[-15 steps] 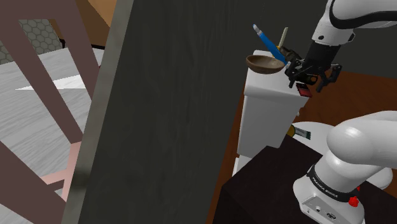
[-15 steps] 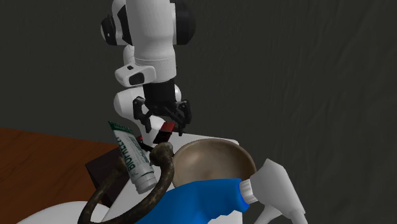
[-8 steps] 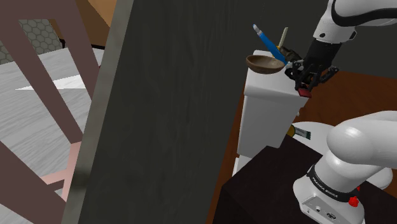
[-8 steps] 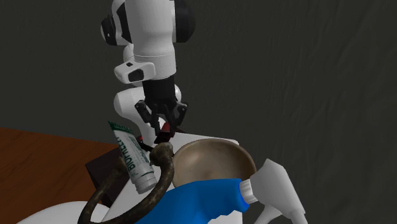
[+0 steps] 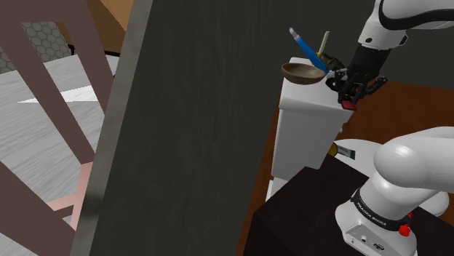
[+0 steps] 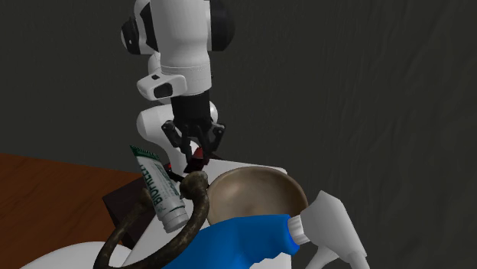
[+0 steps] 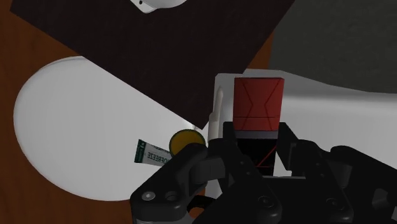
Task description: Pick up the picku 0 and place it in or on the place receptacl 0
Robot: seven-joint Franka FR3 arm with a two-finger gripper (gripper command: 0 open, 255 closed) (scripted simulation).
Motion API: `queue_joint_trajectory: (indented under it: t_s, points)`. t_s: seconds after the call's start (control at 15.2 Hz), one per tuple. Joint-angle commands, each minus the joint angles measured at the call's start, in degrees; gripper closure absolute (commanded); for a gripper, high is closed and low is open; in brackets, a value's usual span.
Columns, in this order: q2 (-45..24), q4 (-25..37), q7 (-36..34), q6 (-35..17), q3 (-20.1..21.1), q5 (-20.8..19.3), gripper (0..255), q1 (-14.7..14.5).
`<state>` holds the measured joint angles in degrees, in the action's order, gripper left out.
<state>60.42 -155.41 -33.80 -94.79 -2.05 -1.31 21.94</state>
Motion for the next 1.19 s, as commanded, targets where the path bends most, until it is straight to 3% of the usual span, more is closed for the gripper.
queue_joint_trajectory:
  t_s: [0.0,0.86,0.92,1.12]
  points:
    - [-0.38,0.8,-0.04,1.08,0.05,0.06,255,-0.03]
    - [-2.73,10.24,0.0,8.13,0.19,0.21,255,-0.14]
    - [-2.73,10.24,0.0,8.13,0.19,0.21,0,-0.14]
    - [-7.35,9.33,14.91,1.95,-2.3,-2.96,0,-7.66]
